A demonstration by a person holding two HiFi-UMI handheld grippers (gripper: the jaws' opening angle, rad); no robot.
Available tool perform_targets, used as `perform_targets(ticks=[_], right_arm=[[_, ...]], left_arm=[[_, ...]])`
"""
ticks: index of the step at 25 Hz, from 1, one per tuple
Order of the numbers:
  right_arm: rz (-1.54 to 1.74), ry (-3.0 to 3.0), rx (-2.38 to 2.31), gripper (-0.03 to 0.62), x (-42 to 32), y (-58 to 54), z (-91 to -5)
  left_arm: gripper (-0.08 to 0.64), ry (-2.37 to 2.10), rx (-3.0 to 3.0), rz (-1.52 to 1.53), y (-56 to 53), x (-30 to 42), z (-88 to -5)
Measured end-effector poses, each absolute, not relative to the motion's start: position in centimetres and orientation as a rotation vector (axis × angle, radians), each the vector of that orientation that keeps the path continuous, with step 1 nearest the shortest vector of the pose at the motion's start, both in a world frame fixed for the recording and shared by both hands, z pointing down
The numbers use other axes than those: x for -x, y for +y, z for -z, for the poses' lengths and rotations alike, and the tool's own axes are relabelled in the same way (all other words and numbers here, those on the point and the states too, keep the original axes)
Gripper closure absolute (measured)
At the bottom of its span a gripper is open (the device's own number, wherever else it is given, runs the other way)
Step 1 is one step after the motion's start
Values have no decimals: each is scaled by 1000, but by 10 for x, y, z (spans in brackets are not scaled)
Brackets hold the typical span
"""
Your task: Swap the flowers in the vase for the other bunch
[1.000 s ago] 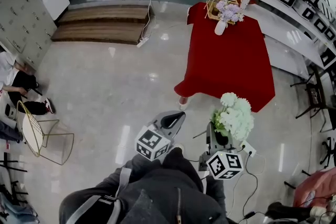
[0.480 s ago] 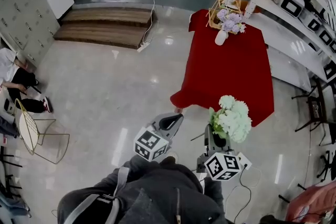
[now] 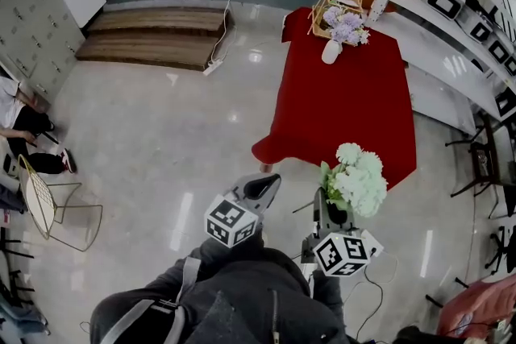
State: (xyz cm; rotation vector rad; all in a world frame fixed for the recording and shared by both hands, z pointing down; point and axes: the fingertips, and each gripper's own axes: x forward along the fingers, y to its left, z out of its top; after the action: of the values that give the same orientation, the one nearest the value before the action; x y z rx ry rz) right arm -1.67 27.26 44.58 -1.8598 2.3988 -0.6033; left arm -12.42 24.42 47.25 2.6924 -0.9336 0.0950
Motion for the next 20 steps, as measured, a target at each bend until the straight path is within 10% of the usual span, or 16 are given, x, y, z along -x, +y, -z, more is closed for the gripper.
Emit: perform_targets(ticks=[20], right_arm=[[645, 2401, 1843, 518, 9, 270, -453]], left_arm=[[552, -932, -2674, -106, 243, 113, -477]])
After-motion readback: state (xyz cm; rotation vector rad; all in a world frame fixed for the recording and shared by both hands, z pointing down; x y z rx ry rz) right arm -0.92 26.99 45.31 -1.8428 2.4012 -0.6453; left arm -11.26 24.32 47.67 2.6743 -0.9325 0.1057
